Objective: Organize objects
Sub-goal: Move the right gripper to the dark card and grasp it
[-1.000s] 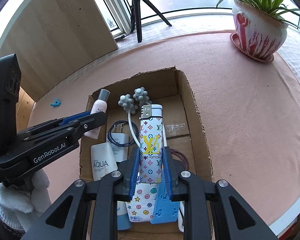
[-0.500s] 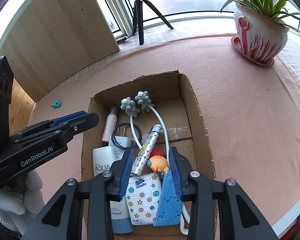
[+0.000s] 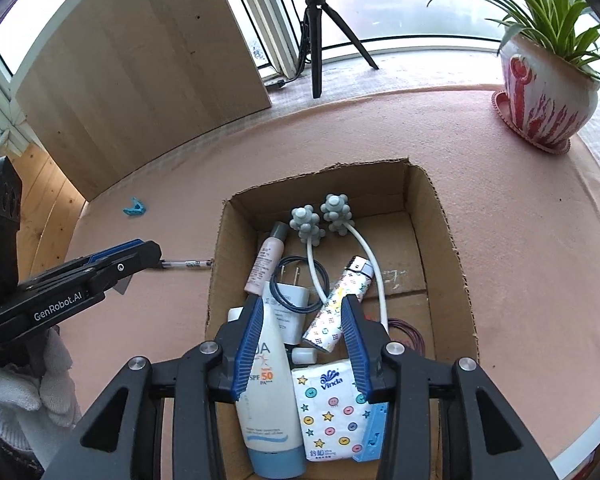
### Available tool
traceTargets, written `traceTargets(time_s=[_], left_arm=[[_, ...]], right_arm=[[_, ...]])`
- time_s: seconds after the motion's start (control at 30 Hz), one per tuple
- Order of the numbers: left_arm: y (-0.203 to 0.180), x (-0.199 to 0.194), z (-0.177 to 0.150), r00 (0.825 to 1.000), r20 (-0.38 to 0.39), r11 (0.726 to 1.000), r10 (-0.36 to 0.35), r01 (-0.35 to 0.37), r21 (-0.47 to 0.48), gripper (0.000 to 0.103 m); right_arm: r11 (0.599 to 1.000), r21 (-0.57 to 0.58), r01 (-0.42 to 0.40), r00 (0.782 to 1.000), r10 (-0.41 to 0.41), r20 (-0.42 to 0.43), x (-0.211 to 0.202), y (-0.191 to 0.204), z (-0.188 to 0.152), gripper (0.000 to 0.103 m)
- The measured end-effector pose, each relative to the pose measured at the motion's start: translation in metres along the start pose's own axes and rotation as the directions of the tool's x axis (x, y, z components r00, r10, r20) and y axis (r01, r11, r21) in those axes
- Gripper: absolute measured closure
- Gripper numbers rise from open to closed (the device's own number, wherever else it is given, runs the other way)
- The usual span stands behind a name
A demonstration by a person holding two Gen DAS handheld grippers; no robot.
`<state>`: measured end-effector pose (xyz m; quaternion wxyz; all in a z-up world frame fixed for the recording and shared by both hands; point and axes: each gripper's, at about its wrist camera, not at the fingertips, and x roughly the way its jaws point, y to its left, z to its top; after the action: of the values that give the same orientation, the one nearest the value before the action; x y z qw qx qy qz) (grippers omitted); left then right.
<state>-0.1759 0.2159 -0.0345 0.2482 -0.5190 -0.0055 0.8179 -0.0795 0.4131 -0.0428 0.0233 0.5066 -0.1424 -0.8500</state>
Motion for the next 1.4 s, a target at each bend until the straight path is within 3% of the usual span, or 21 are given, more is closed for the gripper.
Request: traceTargets(time_s=[0.27, 0.6, 0.7, 0.77, 0.97, 1.1, 1.23, 1.4], left_arm=[[0.079, -0.024, -0.03, 0.998, -0.001, 0.991, 0.07, -0.069, -0.114, 0.075], [0.17, -0.048, -0.088, 0.989, -0.043, 0.959, 0.14, -0.146, -0.245, 0.074], [0.186, -0.057, -0.106, 0.987, -0.049, 0.951, 0.153, -0.16, -0.266, 0.072], [0.195, -0.063, -0.119, 0.988, -0.05, 0.946, 0.146, -0.154, -0.286, 0.064], [0.209, -0.086, -0.149, 0.991, -0.042, 0.933, 0.128, -0.134, -0.333, 0.061], [0.214, -0.103, -0.167, 0.988, -0.02, 0.927, 0.156, -0.154, -0.343, 0.04], [0.219, -0.112, -0.181, 0.987, -0.025, 0.921, 0.16, -0.159, -0.356, 0.027], [0.226, -0.121, -0.199, 0.983, -0.03, 0.911, 0.179, -0.177, -0.372, 0.027]], right_arm=[[0.997, -0.069, -0.028, 1.0, 0.027, -0.014, 0.008, 0.038, 0.001, 0.066], [0.975, -0.193, -0.112, 0.992, 0.1, -0.072, 0.028, 0.103, 0.008, 0.065], [0.949, -0.279, -0.146, 0.987, 0.121, -0.107, 0.041, 0.137, 0.014, 0.064], [0.93, -0.327, -0.169, 0.982, 0.133, -0.131, 0.051, 0.159, 0.018, 0.063], [0.855, -0.474, -0.209, 0.974, 0.141, -0.176, 0.096, 0.221, 0.027, 0.053], [0.83, -0.5, -0.247, 0.959, 0.134, -0.252, 0.132, 0.249, 0.029, 0.053], [0.785, -0.579, -0.22, 0.958, 0.064, -0.279, 0.161, 0.28, 0.028, 0.053], [0.704, -0.683, -0.196, 0.956, -0.018, -0.294, 0.183, 0.304, 0.026, 0.048]])
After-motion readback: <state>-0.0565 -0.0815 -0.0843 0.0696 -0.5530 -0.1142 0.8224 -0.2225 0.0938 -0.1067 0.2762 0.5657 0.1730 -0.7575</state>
